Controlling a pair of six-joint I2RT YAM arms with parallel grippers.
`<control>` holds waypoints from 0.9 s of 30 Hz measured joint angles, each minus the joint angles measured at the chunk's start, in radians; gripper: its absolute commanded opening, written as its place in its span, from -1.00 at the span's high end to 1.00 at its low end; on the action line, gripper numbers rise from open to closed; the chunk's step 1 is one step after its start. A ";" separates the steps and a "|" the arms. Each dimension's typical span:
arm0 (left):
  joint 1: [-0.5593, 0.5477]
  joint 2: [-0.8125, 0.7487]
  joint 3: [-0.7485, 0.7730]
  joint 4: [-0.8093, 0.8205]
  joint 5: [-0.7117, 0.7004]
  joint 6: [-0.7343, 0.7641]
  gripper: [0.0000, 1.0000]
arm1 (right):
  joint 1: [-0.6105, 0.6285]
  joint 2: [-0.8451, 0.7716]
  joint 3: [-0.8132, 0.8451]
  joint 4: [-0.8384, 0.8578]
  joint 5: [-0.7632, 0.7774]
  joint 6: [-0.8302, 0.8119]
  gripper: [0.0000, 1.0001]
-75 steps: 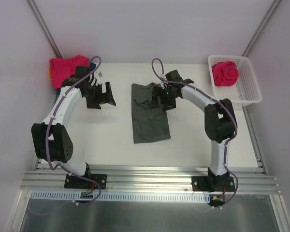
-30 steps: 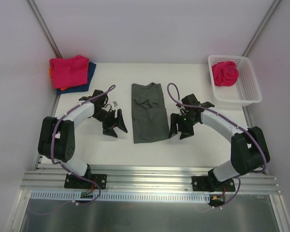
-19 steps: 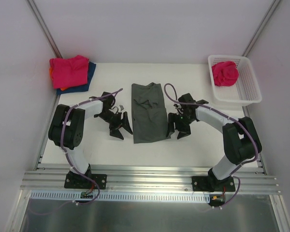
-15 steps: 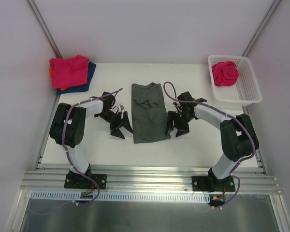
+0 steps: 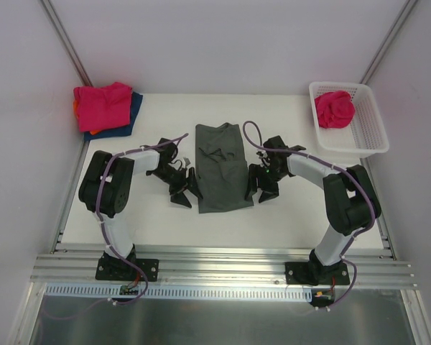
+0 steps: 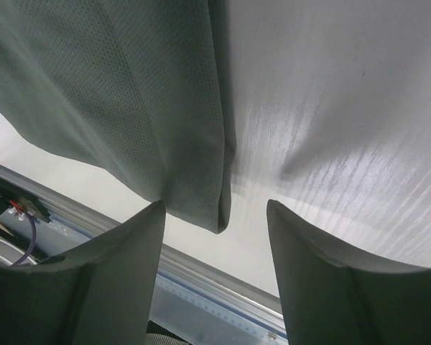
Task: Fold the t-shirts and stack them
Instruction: Grab one side of the 2/3 rectangular tshirt with both arms
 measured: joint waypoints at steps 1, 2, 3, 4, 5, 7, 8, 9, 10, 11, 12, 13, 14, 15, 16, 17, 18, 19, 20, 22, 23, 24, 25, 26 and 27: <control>-0.006 0.003 0.000 0.005 0.001 -0.004 -0.11 | 0.000 0.000 -0.005 0.007 -0.003 0.002 -0.22; -0.014 0.006 0.000 0.009 0.002 -0.006 -0.11 | 0.000 -0.001 -0.014 0.011 -0.005 0.003 -0.22; -0.020 0.011 0.000 0.014 0.004 -0.009 -0.13 | 0.000 -0.001 -0.022 0.011 -0.006 0.005 -0.20; -0.026 0.015 0.000 0.016 0.006 -0.011 -0.13 | 0.000 -0.001 -0.030 0.012 -0.006 0.006 -0.19; -0.030 0.019 -0.001 0.018 0.008 -0.014 -0.12 | 0.000 -0.001 -0.039 0.011 -0.007 0.006 -0.19; -0.042 0.027 -0.002 0.024 0.015 -0.019 -0.12 | 0.000 -0.002 -0.055 0.012 -0.007 0.007 -0.17; -0.044 0.032 -0.002 0.027 0.017 -0.024 -0.12 | 0.000 -0.002 -0.060 0.012 -0.007 0.008 -0.16; -0.048 0.036 -0.002 0.031 0.018 -0.028 -0.11 | 0.000 -0.002 -0.063 0.011 -0.008 0.008 -0.14; -0.048 0.039 -0.002 0.035 0.019 -0.032 -0.11 | 0.000 -0.002 -0.063 0.012 -0.008 0.010 -0.12; -0.053 0.043 -0.002 0.038 0.020 -0.034 -0.08 | 0.000 -0.002 -0.063 0.014 -0.010 0.011 -0.12; -0.054 0.046 -0.002 0.039 0.023 -0.037 -0.07 | 0.000 -0.002 -0.063 0.016 -0.011 0.014 -0.11; -0.055 0.048 -0.002 0.039 0.024 -0.039 -0.06 | 0.001 -0.002 -0.063 0.016 -0.012 0.014 -0.10; -0.055 0.049 -0.002 0.040 0.026 -0.040 -0.07 | 0.001 -0.002 -0.063 0.017 -0.015 0.014 -0.09; -0.055 0.050 -0.002 0.041 0.026 -0.041 -0.05 | 0.002 -0.002 -0.063 0.018 -0.018 0.015 -0.09; -0.056 0.051 -0.002 0.042 0.027 -0.042 -0.06 | 0.003 -0.002 -0.063 0.021 -0.021 0.017 -0.09; -0.058 0.051 -0.002 0.042 0.027 -0.042 -0.04 | 0.004 -0.002 -0.061 0.021 -0.024 0.018 -0.08; -0.060 0.051 -0.002 0.043 0.027 -0.042 -0.03 | 0.005 -0.001 -0.057 0.022 -0.026 0.019 -0.07; -0.061 0.052 -0.002 0.043 0.027 -0.042 -0.03 | 0.007 -0.001 -0.052 0.023 -0.027 0.021 -0.07; -0.061 0.052 -0.002 0.043 0.027 -0.042 -0.02 | 0.010 -0.001 -0.047 0.025 -0.031 0.022 -0.06; -0.061 0.055 -0.002 0.044 0.029 -0.042 -0.02 | 0.016 -0.001 -0.034 0.033 -0.034 0.024 -0.02; -0.061 0.056 -0.002 0.044 0.031 -0.042 -0.02 | 0.019 -0.001 -0.029 0.036 -0.037 0.025 -0.01; -0.061 0.058 -0.002 0.044 0.034 -0.042 -0.02 | 0.024 0.000 -0.023 0.038 -0.040 0.026 0.02; -0.061 0.060 -0.002 0.044 0.037 -0.042 -0.02 | 0.028 0.003 -0.018 0.041 -0.043 0.026 0.03; -0.061 0.060 -0.002 0.044 0.040 -0.042 -0.02 | 0.031 0.006 -0.012 0.044 -0.047 0.027 0.03; -0.061 0.060 -0.002 0.044 0.041 -0.042 -0.02 | 0.035 0.011 -0.007 0.045 -0.050 0.029 0.03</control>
